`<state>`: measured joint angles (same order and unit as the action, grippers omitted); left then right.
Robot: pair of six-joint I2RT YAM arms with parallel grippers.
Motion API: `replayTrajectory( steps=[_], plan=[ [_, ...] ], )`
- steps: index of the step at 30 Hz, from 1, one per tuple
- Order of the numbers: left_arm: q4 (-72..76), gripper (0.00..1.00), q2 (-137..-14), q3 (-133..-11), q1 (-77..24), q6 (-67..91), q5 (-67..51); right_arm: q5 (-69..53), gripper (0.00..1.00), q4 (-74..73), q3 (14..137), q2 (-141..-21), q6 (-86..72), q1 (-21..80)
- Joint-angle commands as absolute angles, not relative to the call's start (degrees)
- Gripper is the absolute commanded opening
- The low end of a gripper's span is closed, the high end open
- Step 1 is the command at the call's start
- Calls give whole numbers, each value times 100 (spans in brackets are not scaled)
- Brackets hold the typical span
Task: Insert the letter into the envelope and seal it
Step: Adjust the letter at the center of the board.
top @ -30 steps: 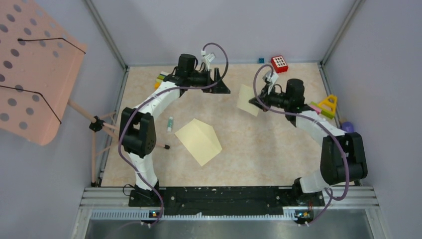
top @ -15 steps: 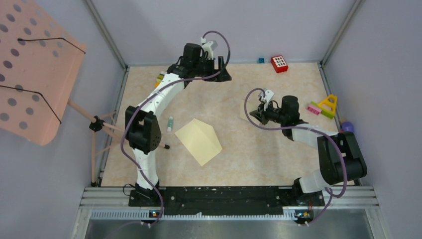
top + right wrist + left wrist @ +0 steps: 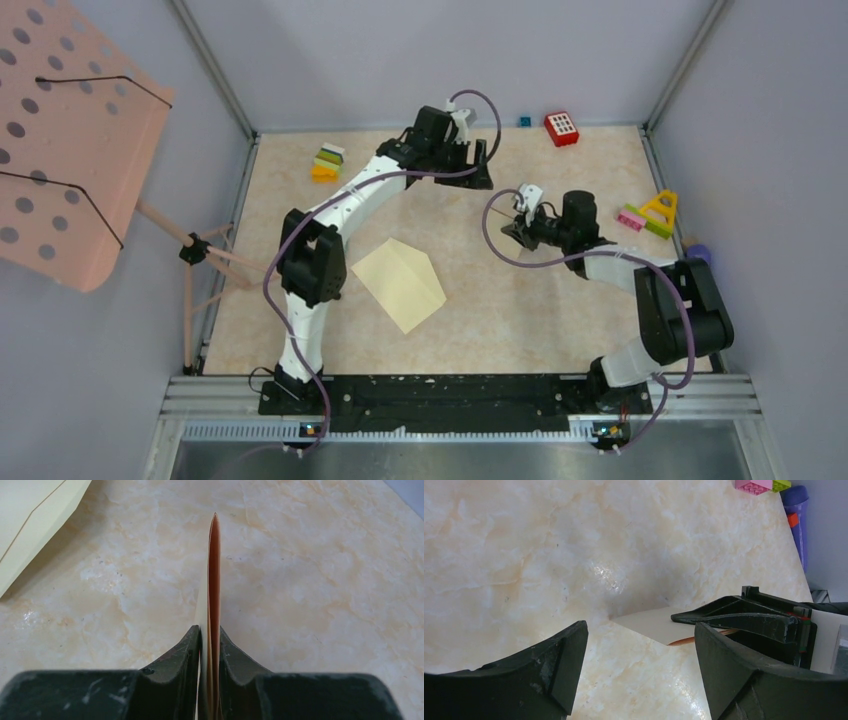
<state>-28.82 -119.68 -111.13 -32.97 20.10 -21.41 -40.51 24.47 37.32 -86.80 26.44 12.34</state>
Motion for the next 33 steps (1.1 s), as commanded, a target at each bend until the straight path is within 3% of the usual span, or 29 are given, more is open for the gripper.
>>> replayTrajectory(
  steps=[1,8,11,14,18,25,29,33],
  plan=[
    [-2849,83,-11854,-11053,-3278,2185,-2153,-4222,18,2336,3886,-8603,3013,1325],
    [-2582,81,-11802,-10719,-3261,2118,-2637,-4269,27,2045,3893,-8445,3067,1316],
    [-2143,81,-11724,-10337,-3076,1994,-3440,-4334,20,1822,3885,-8394,3206,1308],
    [-1739,81,-11727,-10120,-2798,1774,-4337,-4547,0,1645,3936,-8361,3175,1214],
    [-1247,83,-11707,-9934,-2461,1568,-5530,-5044,0,1339,4183,-8270,2877,959],
    [-1670,85,-11336,-9868,-2381,355,-6589,-5867,0,861,4661,-8105,2159,600],
    [-2131,86,-11160,-9879,-2402,-533,-6957,-6354,0,56,5225,-8192,1956,558],
    [-3052,86,-10983,-10015,-2600,-1654,-6614,-6869,0,-484,5624,-8286,1522,556]
  ],
)
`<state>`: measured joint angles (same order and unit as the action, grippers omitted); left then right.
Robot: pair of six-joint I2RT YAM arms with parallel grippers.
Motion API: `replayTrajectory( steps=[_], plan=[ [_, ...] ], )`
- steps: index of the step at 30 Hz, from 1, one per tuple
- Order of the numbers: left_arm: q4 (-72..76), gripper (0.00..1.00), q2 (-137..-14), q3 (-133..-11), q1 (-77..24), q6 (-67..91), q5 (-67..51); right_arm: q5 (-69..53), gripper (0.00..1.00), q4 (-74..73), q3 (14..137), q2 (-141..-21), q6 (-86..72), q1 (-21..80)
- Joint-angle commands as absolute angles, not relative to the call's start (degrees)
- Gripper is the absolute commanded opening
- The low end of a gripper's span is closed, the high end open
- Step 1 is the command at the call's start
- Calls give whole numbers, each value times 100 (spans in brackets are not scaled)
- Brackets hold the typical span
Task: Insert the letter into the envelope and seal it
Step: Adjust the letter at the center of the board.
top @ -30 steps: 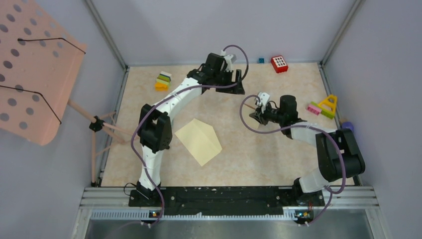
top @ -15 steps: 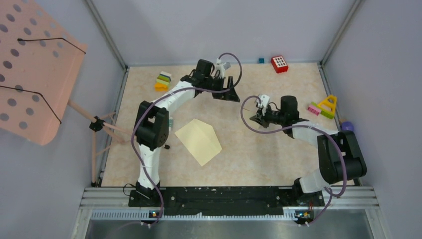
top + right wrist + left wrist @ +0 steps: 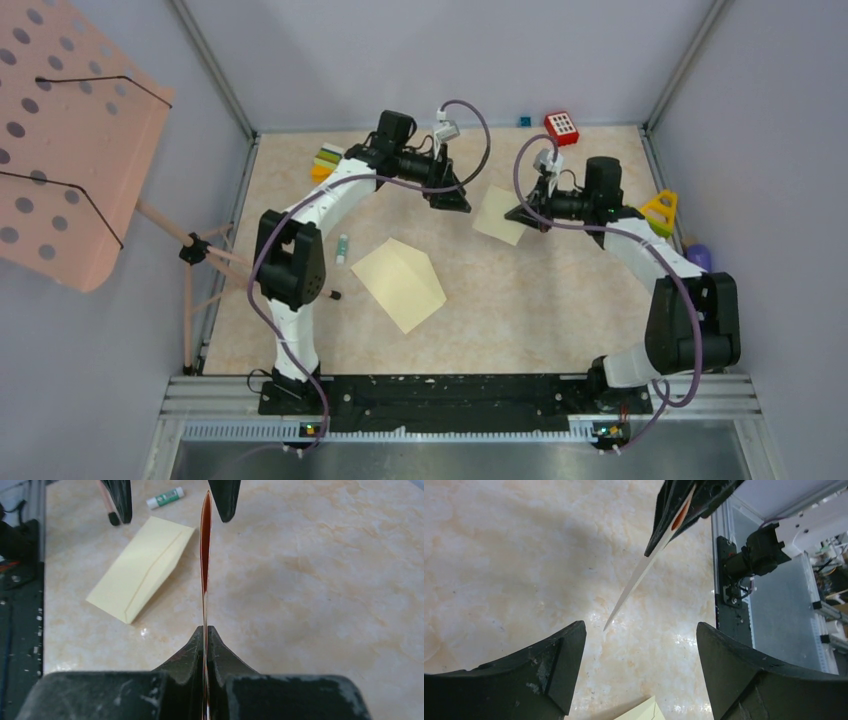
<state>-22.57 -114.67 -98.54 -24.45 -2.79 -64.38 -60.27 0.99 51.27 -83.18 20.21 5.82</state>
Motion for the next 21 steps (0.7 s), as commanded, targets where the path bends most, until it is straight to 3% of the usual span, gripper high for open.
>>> replayTrajectory(
  steps=[1,7,21],
  plan=[
    [-3207,86,-10921,-9991,-2679,-1855,-6507,-6974,0,-435,5638,-8272,1358,562],
    [-3134,86,-10565,-9703,-2937,-1846,-6179,-7318,0,422,5381,-8039,495,571],
    [-2793,78,-10011,-9064,-3412,-1465,-6059,-7710,0,936,5070,-7745,-93,672]
  ],
)
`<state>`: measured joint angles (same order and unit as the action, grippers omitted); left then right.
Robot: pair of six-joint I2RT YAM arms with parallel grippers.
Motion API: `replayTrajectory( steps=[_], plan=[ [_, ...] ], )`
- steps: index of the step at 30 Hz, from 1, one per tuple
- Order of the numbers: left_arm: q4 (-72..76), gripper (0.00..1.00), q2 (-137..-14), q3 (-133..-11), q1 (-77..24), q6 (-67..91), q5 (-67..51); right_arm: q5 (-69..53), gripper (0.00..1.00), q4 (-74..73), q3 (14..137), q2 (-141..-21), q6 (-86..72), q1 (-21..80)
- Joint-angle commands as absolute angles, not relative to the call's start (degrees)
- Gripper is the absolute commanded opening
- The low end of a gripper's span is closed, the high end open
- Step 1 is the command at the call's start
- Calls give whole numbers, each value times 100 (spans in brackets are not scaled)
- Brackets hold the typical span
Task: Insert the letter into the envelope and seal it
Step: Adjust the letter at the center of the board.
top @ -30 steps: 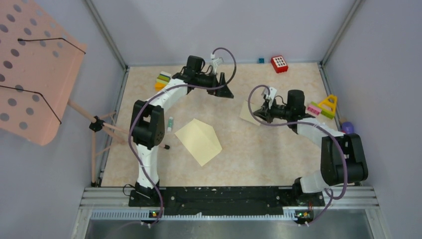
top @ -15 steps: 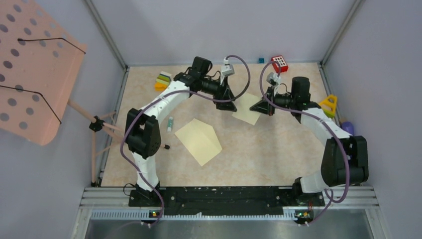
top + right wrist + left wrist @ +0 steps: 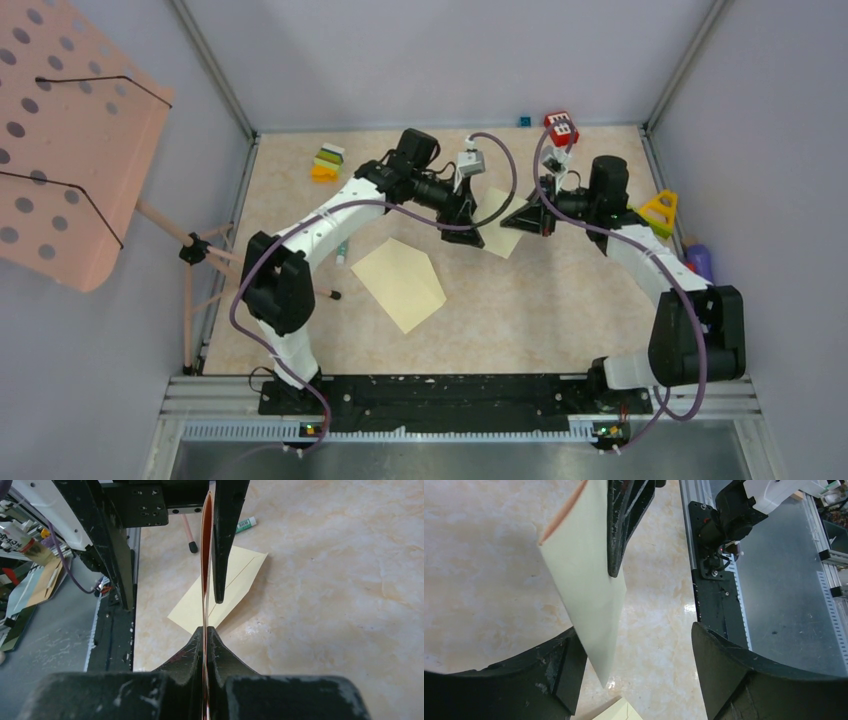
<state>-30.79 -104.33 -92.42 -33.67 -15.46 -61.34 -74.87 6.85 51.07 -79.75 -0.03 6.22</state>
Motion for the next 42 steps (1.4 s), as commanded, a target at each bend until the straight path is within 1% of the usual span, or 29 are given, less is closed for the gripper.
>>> replayTrajectory(
  steps=[1,3,5,7,8,12,13,16,18,20,21,23,24,26,27,28,31,34,37,40,42],
  plan=[
    [-2738,77,-9966,-9002,-3414,-1447,-6041,-7704,0,915,5059,-7742,-72,676],
    [-2571,73,-9906,-8882,-3410,-1290,-6074,-7706,0,969,5030,-7743,-102,682],
    [-2376,64,-9881,-8783,-3419,-1094,-6143,-7713,0,1070,5018,-7762,-210,708],
    [-2276,47,-9871,-8739,-3444,-986,-6142,-7736,0,1077,5031,-7794,-240,759],
    [-2235,43,-9877,-8736,-3445,-946,-6126,-7747,0,1065,5035,-7809,-237,786],
    [-2129,41,-9933,-8787,-3458,-778,-6219,-7764,0,999,5052,-7860,-229,867],
    [-2127,39,-9946,-8815,-3461,-738,-6242,-7782,0,983,5068,-7884,-229,885],
    [-2127,28,-9997,-8910,-3471,-646,-6308,-7815,0,931,5118,-7923,-236,903],
    [-2127,19,-10031,-8956,-3471,-603,-6324,-7814,0,924,5132,-7928,-254,898],
    [-2127,3,-10066,-8998,-3467,-564,-6345,-7811,0,923,5141,-7927,-257,904],
    [-2127,0,-10078,-9011,-3469,-540,-6338,-7792,3,923,5142,-7923,-274,907],
    [-2116,0,-10069,-8992,-3470,-503,-6298,-7711,19,861,5188,-7935,-307,903],
    [-2107,0,-10054,-8961,-3472,-483,-6279,-7577,30,772,5250,-7936,-311,896],
    [-2048,0,-9989,-8900,-3464,-451,-6197,-7173,42,392,5425,-7897,-257,830],
    [-2025,0,-9952,-8865,-3451,-433,-6138,-6858,45,224,5504,-7870,-295,780],
    [-1961,0,-9903,-8819,-3441,-360,-6088,-6594,47,62,5568,-7822,-303,712],
    [-1642,0,-9809,-8713,-3350,-49,-5978,-5967,51,35,5469,-7470,-536,393],
    [-1126,0,-9747,-8556,-3214,684,-5867,-5268,56,690,5023,-6832,-929,98],
    [-685,0,-9749,-8414,-3080,1138,-5945,-4101,64,1055,4628,-6141,-1058,22],
    [-685,0,-9756,-8429,-3067,1204,-5999,-3406,65,1066,4487,-6006,-1096,26],
    [-595,0,-9738,-8417,-3067,1351,-6006,-3344,65,1165,4350,-6134,-1221,26]
  ],
)
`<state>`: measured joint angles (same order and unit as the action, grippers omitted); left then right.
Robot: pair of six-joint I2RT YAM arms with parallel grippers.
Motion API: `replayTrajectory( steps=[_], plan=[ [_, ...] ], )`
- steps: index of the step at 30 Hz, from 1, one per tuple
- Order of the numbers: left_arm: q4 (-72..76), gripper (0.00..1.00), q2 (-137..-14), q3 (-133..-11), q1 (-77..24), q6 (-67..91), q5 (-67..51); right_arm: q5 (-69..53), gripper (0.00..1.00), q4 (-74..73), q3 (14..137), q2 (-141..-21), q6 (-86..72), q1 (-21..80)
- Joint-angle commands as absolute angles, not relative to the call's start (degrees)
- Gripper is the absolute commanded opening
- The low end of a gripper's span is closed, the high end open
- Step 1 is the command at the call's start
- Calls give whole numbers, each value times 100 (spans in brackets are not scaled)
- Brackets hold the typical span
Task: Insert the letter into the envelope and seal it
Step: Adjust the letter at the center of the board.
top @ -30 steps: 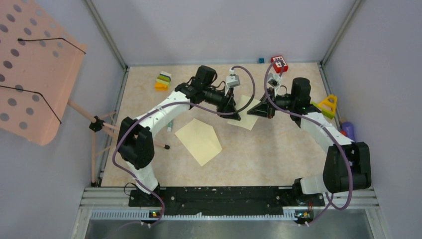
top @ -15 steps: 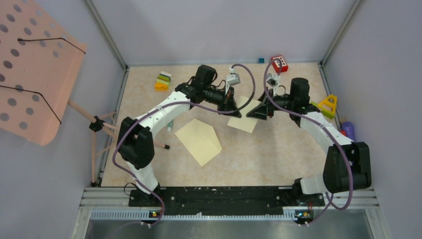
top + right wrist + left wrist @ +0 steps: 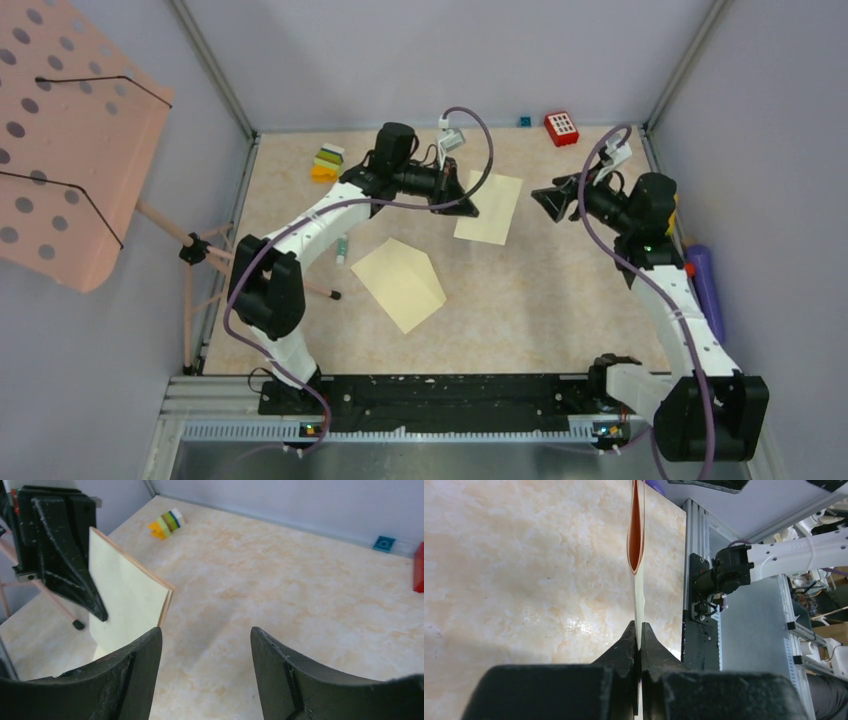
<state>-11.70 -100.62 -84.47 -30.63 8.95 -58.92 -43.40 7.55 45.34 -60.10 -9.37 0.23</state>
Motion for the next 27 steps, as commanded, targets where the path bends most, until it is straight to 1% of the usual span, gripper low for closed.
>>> replayTrajectory(
  steps=[1,6,10,17,22,27],
  plan=[
    [-523,0,-9723,-8398,-3067,1448,-5990,-3305,65,1277,4252,-6190,-1290,20],
    [-110,0,-9671,-8245,-3065,1951,-5999,-2657,65,1314,4126,-6395,-1031,579],
    [102,0,-9591,-8111,-3066,2143,-5761,-2066,65,1252,4215,-6464,-895,958],
    [91,0,-9605,-8047,-3062,2310,-5265,-1589,64,1257,4210,-6492,-769,1295],
    [228,0,-9679,-8037,-3070,2502,-5269,-1205,64,1239,4257,-6571,-666,1555],
    [299,0,-9678,-7992,-3076,2583,-5292,-1098,64,1274,4302,-6644,-682,1613]
  ],
)
